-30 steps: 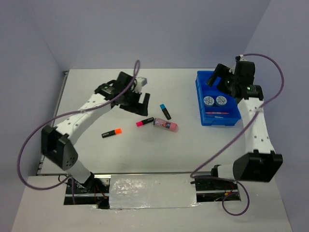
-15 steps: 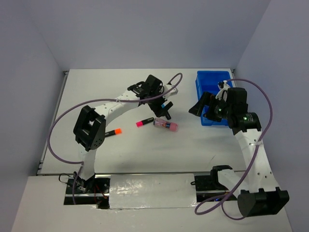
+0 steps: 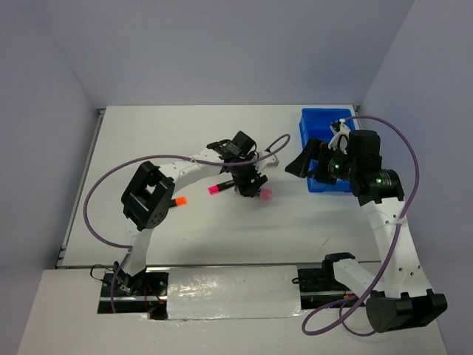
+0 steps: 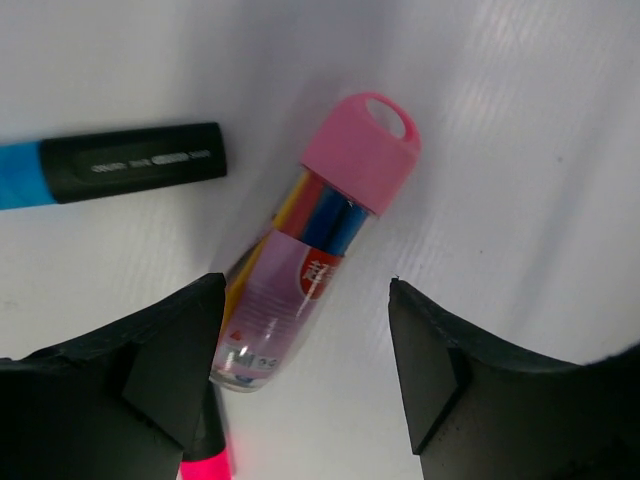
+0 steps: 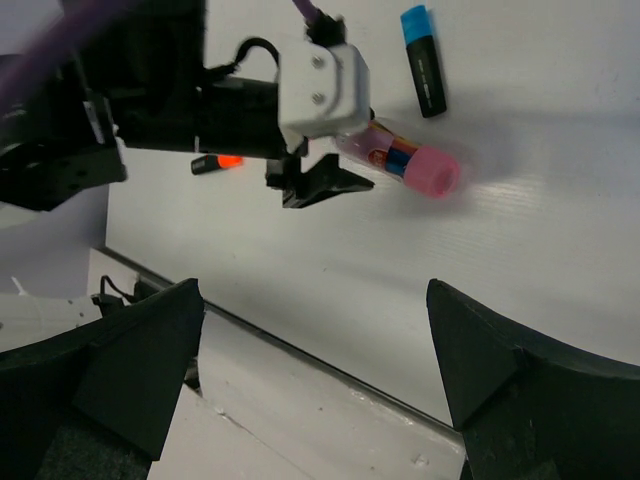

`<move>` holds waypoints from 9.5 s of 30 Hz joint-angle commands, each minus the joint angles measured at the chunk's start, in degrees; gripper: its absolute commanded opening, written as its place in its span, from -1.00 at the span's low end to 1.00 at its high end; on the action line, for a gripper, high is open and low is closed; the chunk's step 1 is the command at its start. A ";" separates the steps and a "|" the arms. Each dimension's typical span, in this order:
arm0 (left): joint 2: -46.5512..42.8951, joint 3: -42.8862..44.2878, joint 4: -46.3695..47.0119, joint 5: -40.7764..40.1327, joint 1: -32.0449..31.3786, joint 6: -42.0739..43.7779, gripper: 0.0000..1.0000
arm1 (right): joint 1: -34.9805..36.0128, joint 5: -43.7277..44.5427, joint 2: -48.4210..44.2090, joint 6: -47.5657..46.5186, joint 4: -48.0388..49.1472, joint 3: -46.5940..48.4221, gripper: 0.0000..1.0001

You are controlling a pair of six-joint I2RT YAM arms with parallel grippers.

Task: Sort the stationery into containers
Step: Pick up the stationery from the center of the board, then place the stationery in the storage box, then pick up the pen from the center of the board, then place the pen in the storage box, then pick up the pen from the center of the board.

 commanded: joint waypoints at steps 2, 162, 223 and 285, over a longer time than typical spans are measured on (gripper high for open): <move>0.26 -2.76 1.46 0.17 -0.91 2.23 0.54 | 2.22 -1.81 0.67 0.48 -0.48 7.09 0.99; -62.93 -27.55 -18.23 -20.58 18.08 -52.26 0.99 | 24.29 27.37 72.55 -18.68 4.88 32.24 0.32; -55.46 -29.84 -13.65 -21.44 18.16 -50.14 0.99 | -12.73 17.96 56.75 22.09 21.70 34.76 0.50; -66.80 -33.35 -21.48 -17.95 22.47 -48.04 0.99 | 38.97 19.28 72.48 -54.55 13.49 29.78 -0.25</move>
